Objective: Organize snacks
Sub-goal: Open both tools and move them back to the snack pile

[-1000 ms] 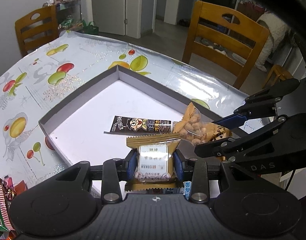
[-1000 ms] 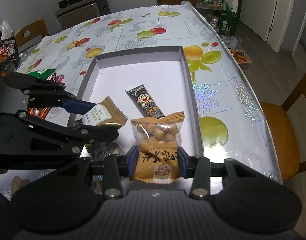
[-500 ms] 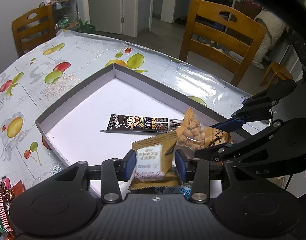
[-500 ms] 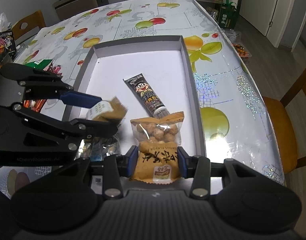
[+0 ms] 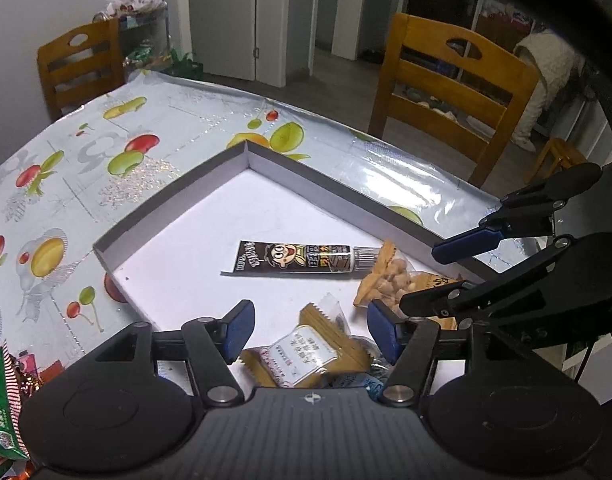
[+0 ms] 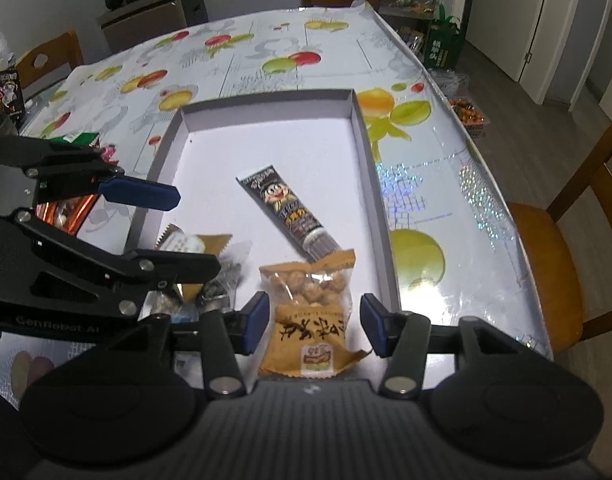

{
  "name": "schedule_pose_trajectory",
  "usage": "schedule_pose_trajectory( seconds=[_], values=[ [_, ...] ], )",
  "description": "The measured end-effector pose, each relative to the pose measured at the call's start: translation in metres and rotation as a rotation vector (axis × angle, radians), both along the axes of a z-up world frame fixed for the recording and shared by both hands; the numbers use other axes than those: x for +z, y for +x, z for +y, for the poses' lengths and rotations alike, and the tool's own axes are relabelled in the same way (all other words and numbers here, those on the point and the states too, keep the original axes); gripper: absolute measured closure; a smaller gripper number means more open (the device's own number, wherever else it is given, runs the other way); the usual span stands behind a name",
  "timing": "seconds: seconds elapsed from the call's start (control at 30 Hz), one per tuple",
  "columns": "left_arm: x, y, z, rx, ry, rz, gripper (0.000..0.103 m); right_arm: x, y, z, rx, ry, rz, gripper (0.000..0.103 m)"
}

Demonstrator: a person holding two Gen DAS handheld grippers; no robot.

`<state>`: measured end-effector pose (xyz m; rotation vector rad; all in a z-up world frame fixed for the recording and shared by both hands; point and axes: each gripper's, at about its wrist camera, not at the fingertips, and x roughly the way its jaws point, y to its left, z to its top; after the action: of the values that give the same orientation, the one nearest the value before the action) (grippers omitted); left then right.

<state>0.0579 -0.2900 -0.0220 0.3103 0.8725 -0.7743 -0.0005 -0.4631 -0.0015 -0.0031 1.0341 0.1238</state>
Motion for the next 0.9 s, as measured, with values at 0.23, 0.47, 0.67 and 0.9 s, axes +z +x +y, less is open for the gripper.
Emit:
schedule_pose_trajectory(
  seconds=[0.23,0.47,0.67,0.9],
  values=[
    [0.006,-0.002,0.013,0.027,-0.009,-0.018,0.029,0.011,0.003,0.006,0.005,0.0,-0.052,0.046],
    [0.01,-0.003,0.037,0.093,-0.007,-0.032,0.028,0.017,0.011,0.024,0.055,0.011,-0.085,0.045],
    [0.014,-0.004,0.062,0.166,-0.007,-0.042,0.028,0.021,0.021,0.043,0.104,0.021,-0.11,0.044],
    [0.017,-0.005,0.085,0.234,-0.001,-0.044,0.027,0.025,0.032,0.065,0.157,0.036,-0.126,0.044]
  ],
)
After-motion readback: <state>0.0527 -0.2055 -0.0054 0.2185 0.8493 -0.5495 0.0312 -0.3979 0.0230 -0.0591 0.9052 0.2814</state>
